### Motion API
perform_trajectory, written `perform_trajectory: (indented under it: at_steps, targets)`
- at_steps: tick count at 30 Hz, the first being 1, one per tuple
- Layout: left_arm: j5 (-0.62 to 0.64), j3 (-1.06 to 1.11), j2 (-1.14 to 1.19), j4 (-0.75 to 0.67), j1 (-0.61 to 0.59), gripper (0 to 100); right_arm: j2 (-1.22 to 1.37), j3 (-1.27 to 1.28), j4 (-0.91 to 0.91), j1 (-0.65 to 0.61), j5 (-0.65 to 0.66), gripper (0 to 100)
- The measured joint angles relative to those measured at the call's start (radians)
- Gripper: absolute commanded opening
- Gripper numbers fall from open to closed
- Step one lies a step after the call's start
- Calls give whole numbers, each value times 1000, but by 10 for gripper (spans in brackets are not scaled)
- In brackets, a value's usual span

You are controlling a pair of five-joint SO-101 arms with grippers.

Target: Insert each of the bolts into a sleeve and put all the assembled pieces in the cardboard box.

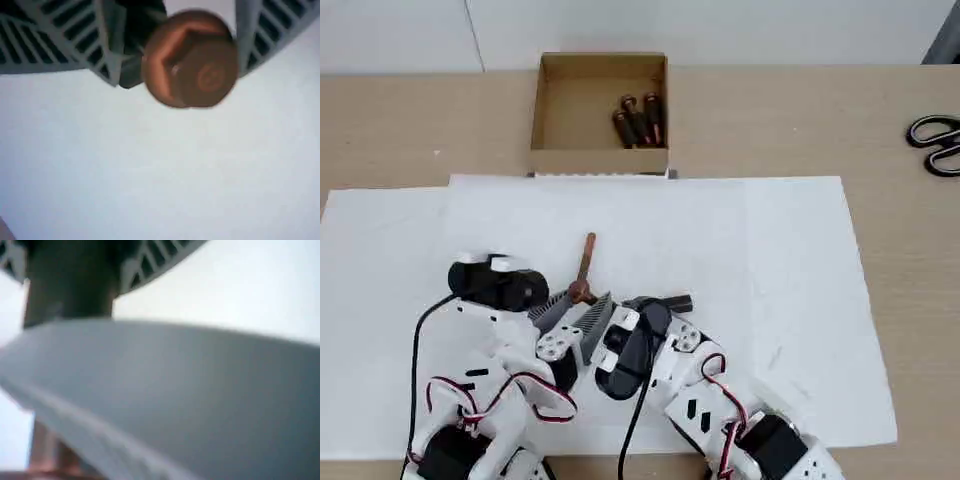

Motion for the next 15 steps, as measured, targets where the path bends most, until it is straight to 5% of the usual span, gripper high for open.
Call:
perform_trajectory:
  at_steps: [4, 15]
  targets:
    - [17, -41, -2, -2, 77, 2, 0, 0, -60, 0, 0, 2]
    - [20, -64, -2, -3, 103, 9, 0, 0, -77, -3, 0, 2]
